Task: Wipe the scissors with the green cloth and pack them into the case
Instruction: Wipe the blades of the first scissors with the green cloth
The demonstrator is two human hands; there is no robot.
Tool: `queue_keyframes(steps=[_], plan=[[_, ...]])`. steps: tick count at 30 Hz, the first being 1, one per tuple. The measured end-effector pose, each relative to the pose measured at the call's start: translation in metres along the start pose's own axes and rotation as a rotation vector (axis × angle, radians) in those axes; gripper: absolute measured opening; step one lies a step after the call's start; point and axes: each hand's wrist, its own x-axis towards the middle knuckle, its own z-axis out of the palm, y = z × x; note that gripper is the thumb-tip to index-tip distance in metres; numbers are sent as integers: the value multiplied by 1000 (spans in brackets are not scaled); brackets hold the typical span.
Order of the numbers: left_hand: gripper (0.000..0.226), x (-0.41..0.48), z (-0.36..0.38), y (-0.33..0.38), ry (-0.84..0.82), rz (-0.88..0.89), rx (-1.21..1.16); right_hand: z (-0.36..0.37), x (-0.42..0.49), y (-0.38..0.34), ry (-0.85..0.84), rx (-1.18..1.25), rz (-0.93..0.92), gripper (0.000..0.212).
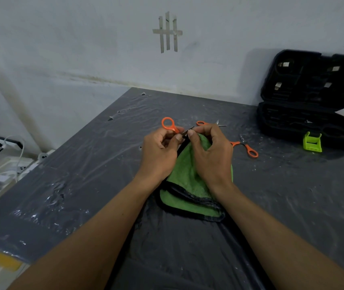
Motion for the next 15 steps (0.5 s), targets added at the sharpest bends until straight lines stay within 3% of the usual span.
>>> queue_keyframes(steps=[15], plan=[[16,0,-3,2,-29,-28,24,-2,0,0,21,-24,57,6]])
